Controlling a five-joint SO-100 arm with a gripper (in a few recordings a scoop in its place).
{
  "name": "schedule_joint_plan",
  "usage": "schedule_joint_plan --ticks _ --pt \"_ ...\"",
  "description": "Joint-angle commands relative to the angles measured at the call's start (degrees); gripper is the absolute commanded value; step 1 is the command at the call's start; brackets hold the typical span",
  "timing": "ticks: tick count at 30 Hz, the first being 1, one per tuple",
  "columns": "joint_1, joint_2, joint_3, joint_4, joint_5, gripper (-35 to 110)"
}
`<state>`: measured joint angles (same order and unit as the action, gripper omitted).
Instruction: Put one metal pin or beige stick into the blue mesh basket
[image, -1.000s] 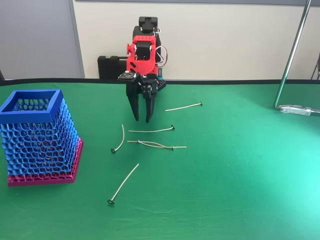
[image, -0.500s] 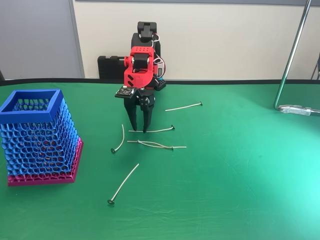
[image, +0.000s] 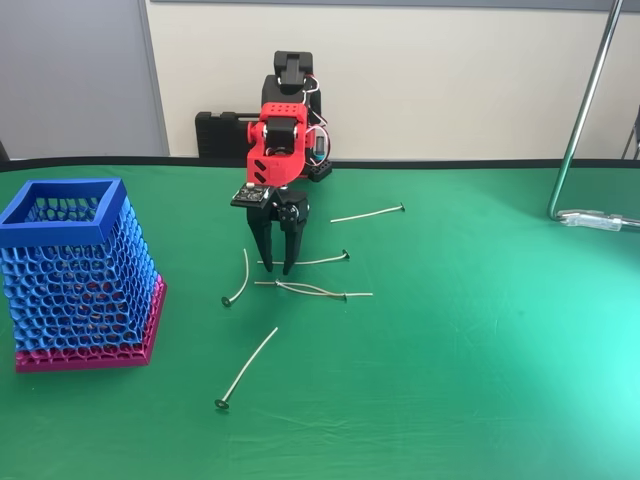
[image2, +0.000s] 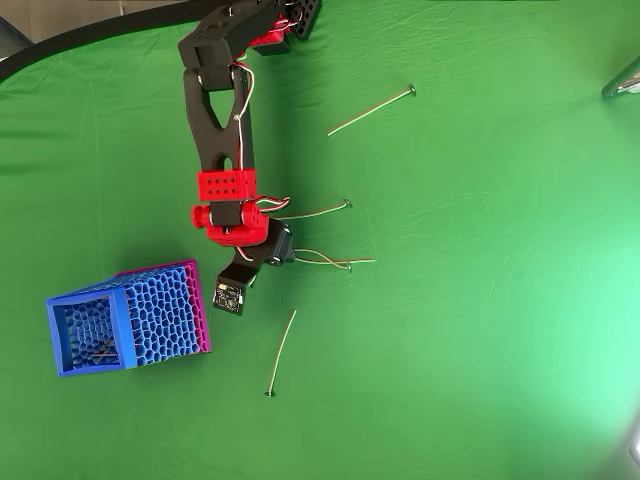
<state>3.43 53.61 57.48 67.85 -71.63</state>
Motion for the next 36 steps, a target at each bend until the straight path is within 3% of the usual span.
schedule_joint_plan --ticks 1,30,36 --pt "-0.26 0.18 -2.2 0.18 0.26 15" --pt "0.09 -3.78 -5.01 0.18 0.79 11" --pt "0.09 -4.13 -5.54 0.18 0.88 1"
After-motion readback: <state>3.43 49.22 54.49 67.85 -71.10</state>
